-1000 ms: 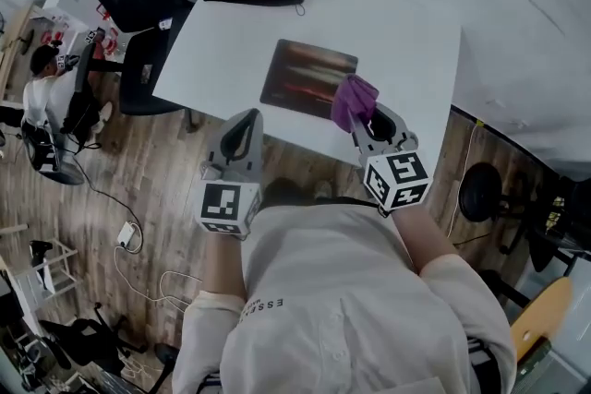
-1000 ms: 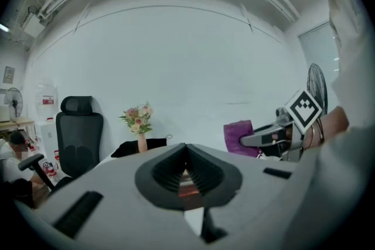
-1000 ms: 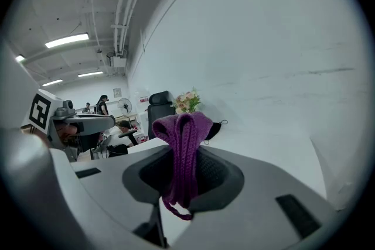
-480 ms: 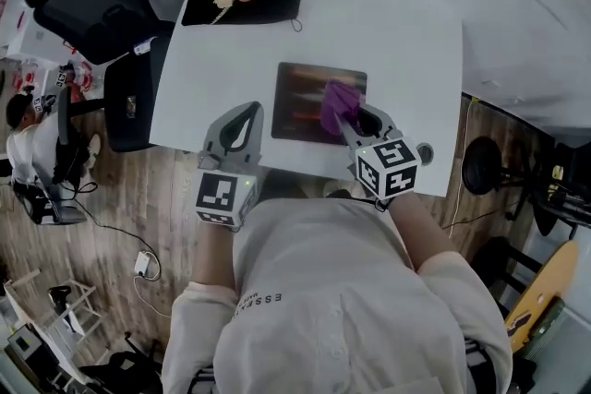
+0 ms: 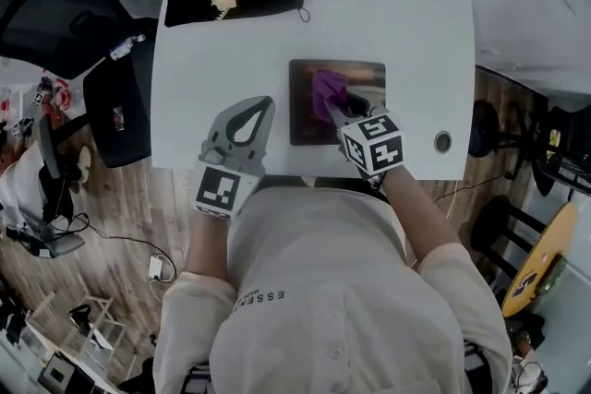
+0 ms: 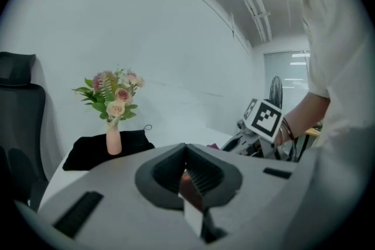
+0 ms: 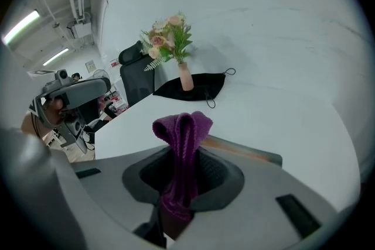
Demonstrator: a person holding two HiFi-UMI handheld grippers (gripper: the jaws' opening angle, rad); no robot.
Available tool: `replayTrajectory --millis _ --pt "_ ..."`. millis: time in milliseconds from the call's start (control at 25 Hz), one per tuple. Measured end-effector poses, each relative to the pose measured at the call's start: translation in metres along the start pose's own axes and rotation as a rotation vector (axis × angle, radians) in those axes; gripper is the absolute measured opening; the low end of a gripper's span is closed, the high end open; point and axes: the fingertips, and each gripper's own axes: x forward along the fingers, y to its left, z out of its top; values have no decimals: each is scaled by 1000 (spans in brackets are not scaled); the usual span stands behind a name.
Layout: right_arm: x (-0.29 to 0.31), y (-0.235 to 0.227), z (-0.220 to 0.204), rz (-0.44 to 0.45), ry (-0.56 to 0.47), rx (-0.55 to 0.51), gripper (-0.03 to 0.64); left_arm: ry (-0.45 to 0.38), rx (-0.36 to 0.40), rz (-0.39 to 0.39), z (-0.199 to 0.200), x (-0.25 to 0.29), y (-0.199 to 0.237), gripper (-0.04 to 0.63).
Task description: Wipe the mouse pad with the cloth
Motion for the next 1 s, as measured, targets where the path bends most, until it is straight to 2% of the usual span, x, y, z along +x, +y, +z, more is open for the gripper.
replayTrajectory --millis 200,360,480,560,720,1000 --pt "38 10 7 21 40 10 89 -8 42 -78 -11 7 12 0" --pt "63 21 12 45 71 24 89 -12 53 -72 -20 4 29 0" --pt "77 26 17 54 91 15 89 -11 13 -58 -19 3 39 0" --pt "83 26 17 46 108 9 89 -22 21 -66 -16 3 41 0" --pt "88 21 12 26 136 9 89 -34 35 -88 -8 6 42 0" --pt "86 7 10 34 150 36 95 -49 36 -80 -2 15 44 0"
